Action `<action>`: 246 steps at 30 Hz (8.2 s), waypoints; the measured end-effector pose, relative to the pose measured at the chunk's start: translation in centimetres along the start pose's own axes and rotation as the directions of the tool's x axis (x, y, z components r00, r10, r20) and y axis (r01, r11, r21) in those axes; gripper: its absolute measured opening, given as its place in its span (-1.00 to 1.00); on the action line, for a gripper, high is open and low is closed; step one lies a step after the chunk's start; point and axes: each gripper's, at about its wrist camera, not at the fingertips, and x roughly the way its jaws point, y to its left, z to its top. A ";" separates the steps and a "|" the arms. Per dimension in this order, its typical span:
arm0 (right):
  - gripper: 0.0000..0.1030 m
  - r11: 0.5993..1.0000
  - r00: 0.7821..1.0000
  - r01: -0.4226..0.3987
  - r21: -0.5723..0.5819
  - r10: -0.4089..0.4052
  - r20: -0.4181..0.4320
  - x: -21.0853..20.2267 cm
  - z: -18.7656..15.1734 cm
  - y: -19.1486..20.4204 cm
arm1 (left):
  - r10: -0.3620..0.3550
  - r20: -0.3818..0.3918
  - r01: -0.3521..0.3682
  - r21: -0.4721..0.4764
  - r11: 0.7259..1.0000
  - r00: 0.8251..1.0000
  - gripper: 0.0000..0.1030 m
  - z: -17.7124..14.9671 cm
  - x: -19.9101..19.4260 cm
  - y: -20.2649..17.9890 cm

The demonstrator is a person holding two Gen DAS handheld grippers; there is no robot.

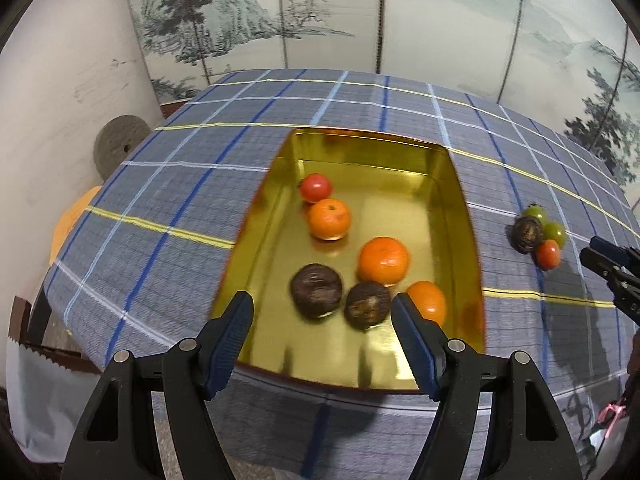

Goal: Organize fruits
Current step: 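Move the right gripper to a green tomato and grasp it, then grasp the red tomato on the table with the left gripper, then carry the red tomato into the gold tin and open the left gripper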

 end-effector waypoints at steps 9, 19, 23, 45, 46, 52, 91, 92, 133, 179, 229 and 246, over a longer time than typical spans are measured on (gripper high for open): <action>-0.26 0.999 0.998 0.038 0.022 -0.037 -0.049 2.5 -1.0 -3.7 | -0.046 -0.011 0.046 0.055 0.997 0.999 0.40 0.8 0.3 -3.6; -0.26 0.997 0.996 0.018 -0.070 -0.023 -0.082 5.0 -1.4 -3.5 | -0.068 -0.026 0.069 0.083 0.994 0.997 0.40 1.4 0.5 -5.6; -0.26 0.997 0.997 0.005 -0.075 -0.011 -0.083 5.8 -1.2 -3.2 | -0.074 -0.026 0.076 0.094 0.993 0.997 0.40 1.7 0.5 -6.5; -0.35 0.998 0.999 -0.035 -0.061 0.032 -0.043 6.6 0.1 -2.3 | -0.106 -0.041 0.111 0.121 0.986 0.993 0.40 2.5 1.6 -9.1; -0.35 0.998 0.999 -0.023 -0.055 0.021 -0.041 6.6 0.1 -2.3 | -0.107 -0.039 0.111 0.123 0.986 0.994 0.40 2.6 1.6 -9.4; -0.35 0.999 0.999 0.038 0.002 -0.038 -0.030 5.4 -0.5 -3.7 | -0.123 -0.025 0.125 0.131 0.983 0.992 0.40 3.2 1.6 -11.0; -0.34 0.945 0.973 0.231 0.229 -0.225 -0.054 0.3 -6.2 -13.3 | -0.222 -0.096 0.236 0.160 0.959 0.970 0.37 4.1 8.3 -22.0; -0.34 0.945 0.973 0.232 0.229 -0.225 -0.054 0.3 -6.2 -13.3 | -0.220 -0.099 0.233 0.158 0.960 0.970 0.35 4.2 8.5 -22.1; -0.33 0.946 0.974 0.228 0.232 -0.217 -0.070 0.6 -6.3 -13.4 | -0.217 -0.149 0.241 0.165 0.956 0.965 -0.33 3.4 8.4 -22.2; -0.32 0.944 0.966 0.256 0.208 -0.244 -0.081 0.7 -6.2 -12.8 | -0.086 -0.090 0.087 -0.001 0.996 0.992 -0.33 3.3 1.5 -4.4; -0.30 0.941 0.964 0.263 0.211 -0.251 -0.084 0.6 -6.2 -12.9 | -0.064 -0.207 0.055 -0.046 0.997 0.976 -0.31 0.2 5.2 0.8; -0.33 0.936 0.961 0.276 0.220 -0.263 -0.087 0.6 -6.2 -12.8 | -0.068 -0.205 0.057 -0.060 0.997 0.976 -0.21 0.3 5.3 1.2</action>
